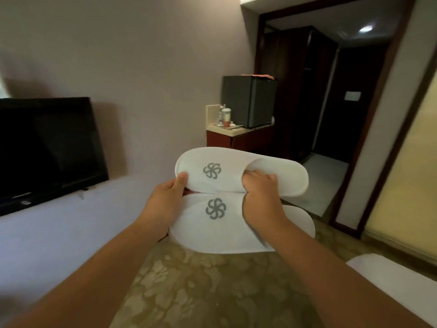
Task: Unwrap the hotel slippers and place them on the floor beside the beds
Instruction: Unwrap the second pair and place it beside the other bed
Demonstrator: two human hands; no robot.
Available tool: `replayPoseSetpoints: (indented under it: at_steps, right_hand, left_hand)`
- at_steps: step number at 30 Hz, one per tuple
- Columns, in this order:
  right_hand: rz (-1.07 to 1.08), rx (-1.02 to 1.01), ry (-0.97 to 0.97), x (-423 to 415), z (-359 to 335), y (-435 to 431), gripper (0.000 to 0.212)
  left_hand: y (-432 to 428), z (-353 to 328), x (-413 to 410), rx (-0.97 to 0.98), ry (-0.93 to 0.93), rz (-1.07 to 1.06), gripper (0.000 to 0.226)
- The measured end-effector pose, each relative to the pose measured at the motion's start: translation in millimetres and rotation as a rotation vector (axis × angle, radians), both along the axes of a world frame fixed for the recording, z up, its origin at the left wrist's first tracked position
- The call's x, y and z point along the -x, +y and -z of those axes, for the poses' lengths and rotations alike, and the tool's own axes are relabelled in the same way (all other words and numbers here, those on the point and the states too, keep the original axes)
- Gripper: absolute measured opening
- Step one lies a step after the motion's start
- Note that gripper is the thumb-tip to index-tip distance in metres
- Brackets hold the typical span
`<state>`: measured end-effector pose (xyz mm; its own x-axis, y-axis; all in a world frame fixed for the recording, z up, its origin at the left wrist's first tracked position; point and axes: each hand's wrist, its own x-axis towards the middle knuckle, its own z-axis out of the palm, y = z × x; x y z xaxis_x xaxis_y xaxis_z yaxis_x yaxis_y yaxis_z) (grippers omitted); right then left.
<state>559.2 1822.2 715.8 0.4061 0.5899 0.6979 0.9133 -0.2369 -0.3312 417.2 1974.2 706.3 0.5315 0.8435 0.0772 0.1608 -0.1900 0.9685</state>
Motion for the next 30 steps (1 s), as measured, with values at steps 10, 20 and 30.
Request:
replayPoseSetpoints:
  at_steps: [10, 20, 30]
  right_hand:
    - [0.129, -0.071, 0.125, -150.3, 11.8, 28.4, 0.031]
    - [0.193, 0.010, 0.127, -325.6, 0.3, 95.4, 0.033]
    - [0.258, -0.102, 0.190, -503.3, 7.4, 106.7, 0.042]
  left_hand:
    - [65.8, 34.1, -209.3, 0.240, 0.104, 0.250, 0.046]
    - [140.3, 14.3, -386.7, -0.029, -0.017, 0.187, 0.068]
    - [157.4, 31.9, -599.6, -0.061, -0.022, 0.364, 0.064]
